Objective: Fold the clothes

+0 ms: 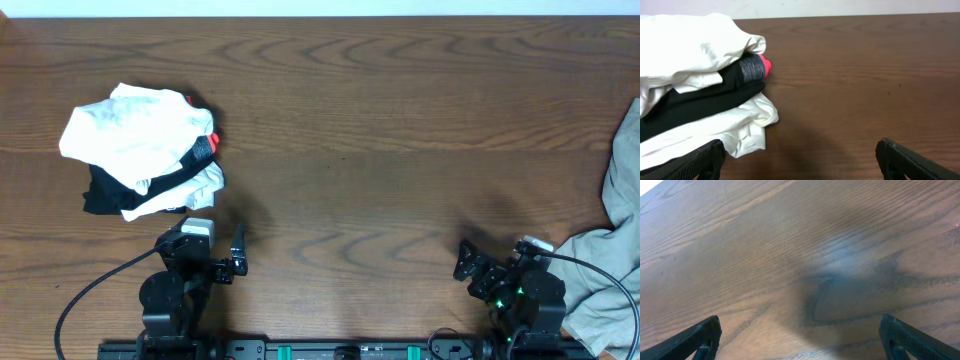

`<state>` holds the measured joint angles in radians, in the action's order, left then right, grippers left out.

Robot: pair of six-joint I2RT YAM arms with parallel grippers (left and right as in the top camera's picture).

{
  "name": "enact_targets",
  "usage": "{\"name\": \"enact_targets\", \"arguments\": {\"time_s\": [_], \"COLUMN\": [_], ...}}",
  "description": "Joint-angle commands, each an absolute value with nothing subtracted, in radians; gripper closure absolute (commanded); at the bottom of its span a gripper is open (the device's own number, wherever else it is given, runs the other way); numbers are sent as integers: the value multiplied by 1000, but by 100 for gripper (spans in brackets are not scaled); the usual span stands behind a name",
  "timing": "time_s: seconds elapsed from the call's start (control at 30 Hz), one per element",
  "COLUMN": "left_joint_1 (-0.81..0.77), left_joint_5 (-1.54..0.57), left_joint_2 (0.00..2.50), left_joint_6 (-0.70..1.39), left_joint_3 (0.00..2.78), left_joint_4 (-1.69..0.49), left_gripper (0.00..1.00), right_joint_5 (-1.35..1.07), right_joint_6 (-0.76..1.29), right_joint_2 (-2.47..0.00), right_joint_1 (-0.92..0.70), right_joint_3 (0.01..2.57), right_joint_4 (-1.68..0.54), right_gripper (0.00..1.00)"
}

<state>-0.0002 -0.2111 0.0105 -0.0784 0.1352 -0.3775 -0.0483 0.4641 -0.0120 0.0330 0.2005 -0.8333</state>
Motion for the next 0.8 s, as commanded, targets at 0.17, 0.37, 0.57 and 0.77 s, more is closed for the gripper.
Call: {"name": "enact_targets", "arguments": {"time_s": [0.17, 0.37, 0.57, 0.77], "left_joint_1": [2, 2, 2, 2], "left_joint_5": [-225, -225, -265, -515], "left_joint_2": [4, 4, 4, 4], "left_joint_6": [-70, -70, -69, -50], "left_joint_3": [112, 112, 112, 112], "left_joint_4": [-376, -375, -334, -344], "left_gripper": [2, 2, 2, 2], "right_joint_5": [-41, -41, 47, -215], "right_joint_6": [474, 474, 497, 823], "right_joint_2": [-7, -7, -7, -7], "right_joint_1": [25, 25, 25, 25], "right_joint_3": [191, 191, 191, 187], "right_joint_4": [-832, -832, -779, -667], "right_gripper": [1, 1, 1, 1]}}
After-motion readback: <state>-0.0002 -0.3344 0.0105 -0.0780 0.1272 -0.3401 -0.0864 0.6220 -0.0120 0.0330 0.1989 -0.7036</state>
